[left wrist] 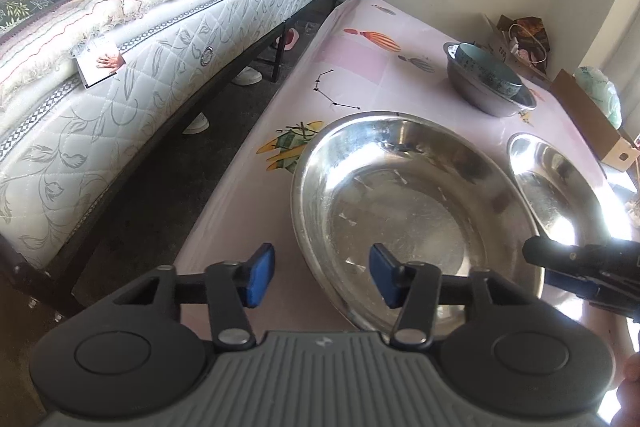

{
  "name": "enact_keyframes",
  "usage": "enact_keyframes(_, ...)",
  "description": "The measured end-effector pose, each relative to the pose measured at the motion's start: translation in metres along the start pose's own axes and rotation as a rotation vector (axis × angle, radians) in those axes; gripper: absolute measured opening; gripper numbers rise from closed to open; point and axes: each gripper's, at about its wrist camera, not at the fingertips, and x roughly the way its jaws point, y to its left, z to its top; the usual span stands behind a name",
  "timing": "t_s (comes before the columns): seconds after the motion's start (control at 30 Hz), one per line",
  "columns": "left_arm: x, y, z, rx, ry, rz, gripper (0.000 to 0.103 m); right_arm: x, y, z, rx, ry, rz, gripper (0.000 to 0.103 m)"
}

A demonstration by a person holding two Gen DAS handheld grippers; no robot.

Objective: Organize plates and bowls
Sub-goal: 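Close the right gripper on the small steel plate rim while the left grips the large plate rim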

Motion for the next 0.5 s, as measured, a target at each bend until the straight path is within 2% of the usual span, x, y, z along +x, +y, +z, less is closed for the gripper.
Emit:
enact_keyframes(0.07, 0.001, 0.001, 0.001, -0.005, 0.003, 0.004, 0.032, 0.005, 0.000, 0.000, 0.005, 0.007, -0.005, 0.047)
enact_keyframes(0.27, 0.003, 0.005, 0.003, -0.020, 0.007, 0.018, 0.021, 0.014, 0.004, 0.000, -0.016, 0.022, -0.022, 0.023)
enact_keyframes(0.37, 0.003, 0.004, 0.004, -0.024, 0.008, 0.015, 0.015, 0.016, 0.006, -0.001, -0.023, 0.026, -0.019, 0.016)
enact_keyframes(0.5, 0.002, 0.003, 0.004, -0.017, 0.003, 0.029, 0.014, 0.018, 0.008, -0.001, -0.030, 0.029, -0.027, 0.010)
